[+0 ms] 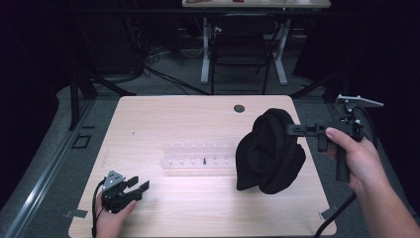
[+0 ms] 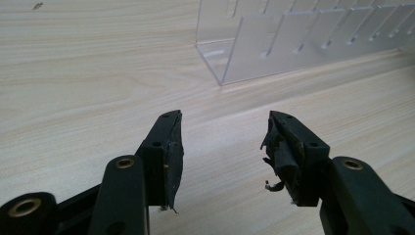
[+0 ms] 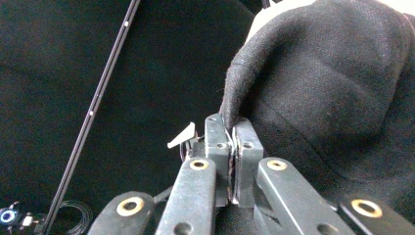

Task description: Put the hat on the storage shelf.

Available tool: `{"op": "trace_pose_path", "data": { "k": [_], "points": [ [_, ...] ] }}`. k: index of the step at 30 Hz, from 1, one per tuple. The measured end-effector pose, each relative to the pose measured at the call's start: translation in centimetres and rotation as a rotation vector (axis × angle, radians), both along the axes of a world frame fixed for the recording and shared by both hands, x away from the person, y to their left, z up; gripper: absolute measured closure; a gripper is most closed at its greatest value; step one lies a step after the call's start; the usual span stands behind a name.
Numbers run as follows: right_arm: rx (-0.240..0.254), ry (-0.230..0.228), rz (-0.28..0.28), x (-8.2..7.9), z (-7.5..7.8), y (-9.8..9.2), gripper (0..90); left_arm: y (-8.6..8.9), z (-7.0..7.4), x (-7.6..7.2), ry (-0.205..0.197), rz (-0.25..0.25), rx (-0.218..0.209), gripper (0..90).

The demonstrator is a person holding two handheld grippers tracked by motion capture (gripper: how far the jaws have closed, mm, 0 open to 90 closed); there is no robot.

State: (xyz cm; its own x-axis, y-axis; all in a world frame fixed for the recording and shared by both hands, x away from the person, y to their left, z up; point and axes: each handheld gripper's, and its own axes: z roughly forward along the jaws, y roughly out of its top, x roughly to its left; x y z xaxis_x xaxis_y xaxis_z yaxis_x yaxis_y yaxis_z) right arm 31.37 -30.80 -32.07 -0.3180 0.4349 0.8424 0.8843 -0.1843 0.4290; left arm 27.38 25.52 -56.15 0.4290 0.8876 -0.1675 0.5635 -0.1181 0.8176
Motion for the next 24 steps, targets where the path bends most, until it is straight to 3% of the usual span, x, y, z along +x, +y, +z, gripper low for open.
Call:
{"op": "trace_pose_path", "data": {
  "k": [12, 24],
  "points": [
    [0.019, -0.027, -0.001, 1.3, 1.2, 1.2, 88.0, 0.0, -0.1, 0.1, 0.001, 0.005, 0.003, 47.2],
    [0.019, -0.028, -0.002, 3.2, 1.3, 3.2, 88.0, 0.0, -0.1, 0.1, 0.002, 0.0, 0.001, 47.1]
  ]
}}
